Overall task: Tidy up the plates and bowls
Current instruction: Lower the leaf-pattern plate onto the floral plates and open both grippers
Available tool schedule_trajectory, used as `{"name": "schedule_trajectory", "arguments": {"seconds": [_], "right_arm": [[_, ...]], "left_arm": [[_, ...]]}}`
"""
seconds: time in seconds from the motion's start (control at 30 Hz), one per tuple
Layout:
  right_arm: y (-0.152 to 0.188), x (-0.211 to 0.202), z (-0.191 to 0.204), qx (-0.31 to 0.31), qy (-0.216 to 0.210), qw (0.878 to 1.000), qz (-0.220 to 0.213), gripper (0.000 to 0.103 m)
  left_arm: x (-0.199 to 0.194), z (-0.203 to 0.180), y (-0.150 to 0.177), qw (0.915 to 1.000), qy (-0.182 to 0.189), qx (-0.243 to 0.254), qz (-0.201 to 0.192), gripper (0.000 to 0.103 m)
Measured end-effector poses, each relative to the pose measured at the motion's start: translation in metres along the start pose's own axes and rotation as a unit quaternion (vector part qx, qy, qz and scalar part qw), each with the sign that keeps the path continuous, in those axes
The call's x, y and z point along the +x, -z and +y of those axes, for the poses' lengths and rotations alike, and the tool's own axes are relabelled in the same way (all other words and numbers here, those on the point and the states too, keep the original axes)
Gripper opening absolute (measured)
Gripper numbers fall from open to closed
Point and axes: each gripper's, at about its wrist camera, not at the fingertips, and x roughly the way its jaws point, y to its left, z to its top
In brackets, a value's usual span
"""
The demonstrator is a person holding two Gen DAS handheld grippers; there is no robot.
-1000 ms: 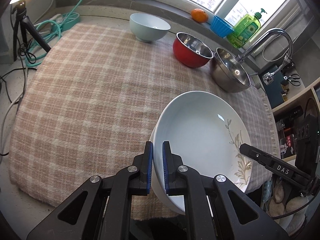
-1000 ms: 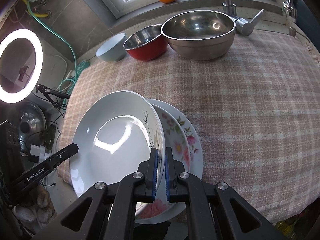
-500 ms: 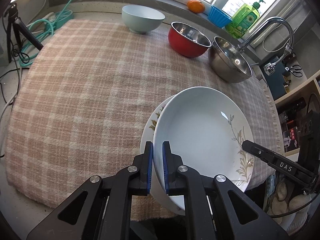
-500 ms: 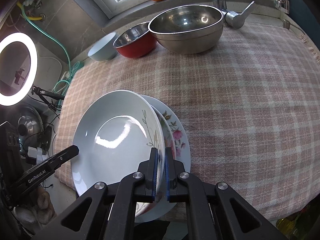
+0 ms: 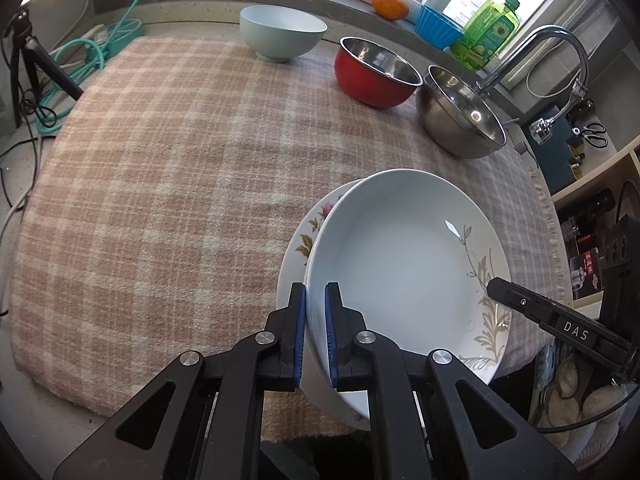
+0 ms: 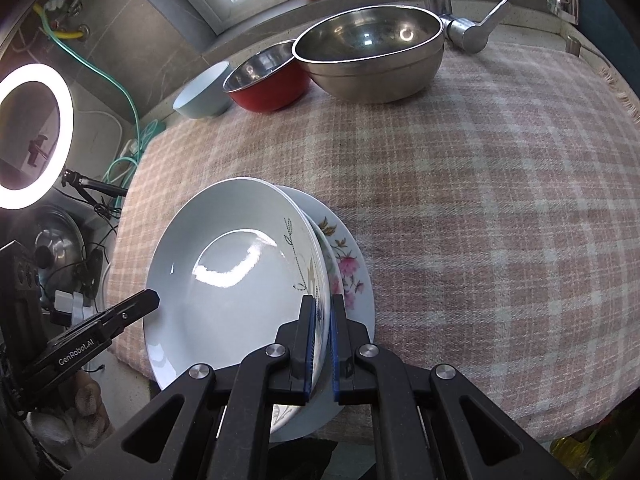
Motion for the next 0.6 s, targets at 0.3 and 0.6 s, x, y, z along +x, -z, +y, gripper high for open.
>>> {"name": "schedule_trajectory", "arguments": {"seconds": [0.3, 0.6], "right_arm": [[0.0, -0.0003, 0.0024, -0.003, 0.002, 1.0, 0.005, 0.009], [0.0023, -0.0018, 0.0008, -0.004, 0.01, 1.0, 0.001, 0.011]], "left_arm": [[-0.0001, -0.0032, -0.0005, 0.9999, 0.0, 0.011, 0.006, 0.008], [-0.0033, -0.0076, -0.0034, 0.9998, 0.002, 0.019, -0.002, 0.012]]}}
